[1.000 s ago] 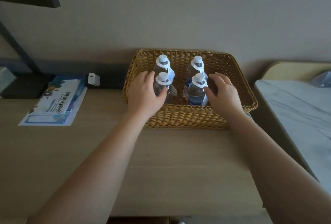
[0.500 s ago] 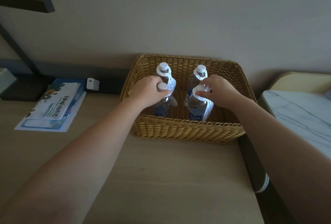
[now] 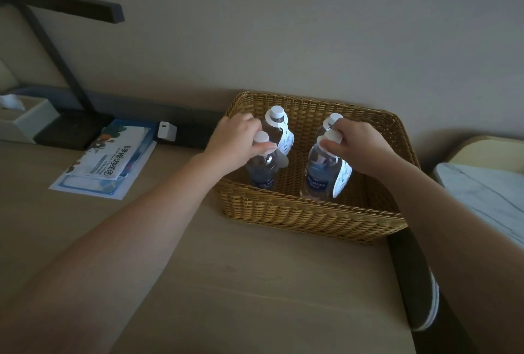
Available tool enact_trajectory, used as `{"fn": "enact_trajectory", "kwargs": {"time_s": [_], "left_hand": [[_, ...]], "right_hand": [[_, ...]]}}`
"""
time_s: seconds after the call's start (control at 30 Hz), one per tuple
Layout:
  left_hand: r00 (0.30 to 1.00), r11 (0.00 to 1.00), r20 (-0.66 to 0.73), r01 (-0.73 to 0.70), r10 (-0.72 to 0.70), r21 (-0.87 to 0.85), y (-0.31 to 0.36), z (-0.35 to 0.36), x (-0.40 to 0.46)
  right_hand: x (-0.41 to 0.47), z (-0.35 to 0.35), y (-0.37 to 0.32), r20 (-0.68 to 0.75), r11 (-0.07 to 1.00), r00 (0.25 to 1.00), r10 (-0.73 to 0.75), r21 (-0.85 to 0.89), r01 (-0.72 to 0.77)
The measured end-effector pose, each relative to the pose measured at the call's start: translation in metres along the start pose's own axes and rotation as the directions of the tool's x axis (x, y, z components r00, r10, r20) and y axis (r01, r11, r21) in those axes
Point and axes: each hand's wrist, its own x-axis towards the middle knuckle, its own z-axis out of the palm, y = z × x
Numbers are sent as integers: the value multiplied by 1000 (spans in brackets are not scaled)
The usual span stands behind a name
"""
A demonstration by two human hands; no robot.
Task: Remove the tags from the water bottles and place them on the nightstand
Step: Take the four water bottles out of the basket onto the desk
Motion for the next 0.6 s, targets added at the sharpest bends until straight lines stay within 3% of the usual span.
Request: {"fn": "enact_trajectory", "kwargs": {"time_s": [0.23, 0.6], "left_hand": [[980, 985, -156, 100, -122, -140, -16, -95, -1], [913, 953, -278, 300, -299, -42, -57, -227, -72]], "right_hand": [[32, -54, -65, -143, 969, 964, -223, 78, 235], [66, -75, -211, -199, 826, 860, -471, 243, 509]]}}
